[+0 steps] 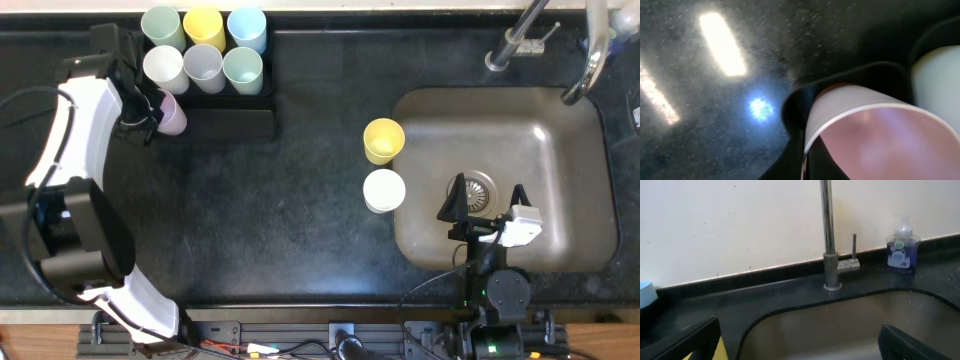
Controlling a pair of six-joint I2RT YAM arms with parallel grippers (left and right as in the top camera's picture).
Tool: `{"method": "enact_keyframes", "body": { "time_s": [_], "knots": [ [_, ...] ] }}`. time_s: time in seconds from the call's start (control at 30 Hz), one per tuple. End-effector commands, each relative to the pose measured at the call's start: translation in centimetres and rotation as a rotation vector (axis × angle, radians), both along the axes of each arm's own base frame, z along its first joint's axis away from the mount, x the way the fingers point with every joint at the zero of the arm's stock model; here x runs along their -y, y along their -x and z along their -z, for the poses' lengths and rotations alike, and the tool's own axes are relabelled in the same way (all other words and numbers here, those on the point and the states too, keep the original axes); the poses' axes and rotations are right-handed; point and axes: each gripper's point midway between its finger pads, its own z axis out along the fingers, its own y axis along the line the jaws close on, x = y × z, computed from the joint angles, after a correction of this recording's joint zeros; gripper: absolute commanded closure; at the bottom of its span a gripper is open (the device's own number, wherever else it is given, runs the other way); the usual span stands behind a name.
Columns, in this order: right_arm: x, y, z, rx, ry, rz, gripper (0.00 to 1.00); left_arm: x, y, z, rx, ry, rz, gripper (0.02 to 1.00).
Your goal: Store Cups
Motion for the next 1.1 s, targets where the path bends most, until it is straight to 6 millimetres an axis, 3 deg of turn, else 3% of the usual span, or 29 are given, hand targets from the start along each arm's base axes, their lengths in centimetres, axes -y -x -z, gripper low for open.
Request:
{"method": "enact_keyframes", "body": {
  "time_s": [0.03, 0.13, 0.17, 0.2, 0.23, 0.27, 0.4, 0.5, 0.67, 0.77, 0.9, 1.0, 1.1],
  "knots": [
    [0.3, 0.0, 0.3, 0.002, -0.004, 0.012, 0.003, -0.5, -0.6, 0.1, 0.0, -0.028, 0.005, 0.982],
    [0.2, 0.0, 0.3, 0.002, -0.004, 0.012, 0.003, -0.7, -0.6, 0.1, 0.0, -0.035, 0.003, 0.963],
    [0.3, 0.0, 0.3, 0.002, -0.004, 0.012, 0.003, -0.7, -0.6, 0.1, 0.0, -0.035, 0.003, 0.787],
    [0.3, 0.0, 0.3, 0.002, -0.004, 0.012, 0.003, -0.7, -0.6, 0.1, 0.0, -0.035, 0.003, 0.544],
    [0.3, 0.0, 0.3, 0.002, -0.004, 0.012, 0.003, -0.7, -0.6, 0.1, 0.0, -0.035, 0.004, 0.174],
    [0.3, 0.0, 0.3, 0.002, -0.004, 0.012, 0.003, -0.7, -0.6, 0.1, 0.0, -0.034, 0.003, 0.018],
    [0.3, 0.0, 0.3, 0.002, -0.004, 0.012, 0.003, -0.6, -0.6, -0.4, 0.012, -0.033, 0.005, 0.018],
    [0.3, 0.0, 0.3, 0.002, -0.004, 0.012, 0.003, -0.6, -0.6, -1.9, 0.048, -0.039, 0.005, 0.018],
    [0.3, 0.0, 0.3, 0.002, -0.004, 0.012, 0.003, 0.3, -0.4, -6.2, 0.147, -0.044, 0.052, 0.02],
    [0.3, 0.0, 0.3, 0.002, -0.004, 0.012, 0.003, 2.9, -0.4, -9.1, 0.22, -0.04, 0.181, 0.018],
    [0.3, 0.0, 0.3, 0.002, -0.004, 0.012, 0.003, 9.5, -1.1, -12.9, 0.292, -0.091, 0.48, 0.018],
    [0.3, 0.0, 0.3, 0.002, -0.004, 0.012, 0.005, 16.8, -1.3, -14.8, 0.338, -0.138, 0.684, 0.018],
    [0.3, 0.0, 0.3, 0.002, -0.004, 0.012, 0.003, 24.6, -0.7, -14.8, 0.358, -0.159, 0.85, 0.018]
  ]
}}
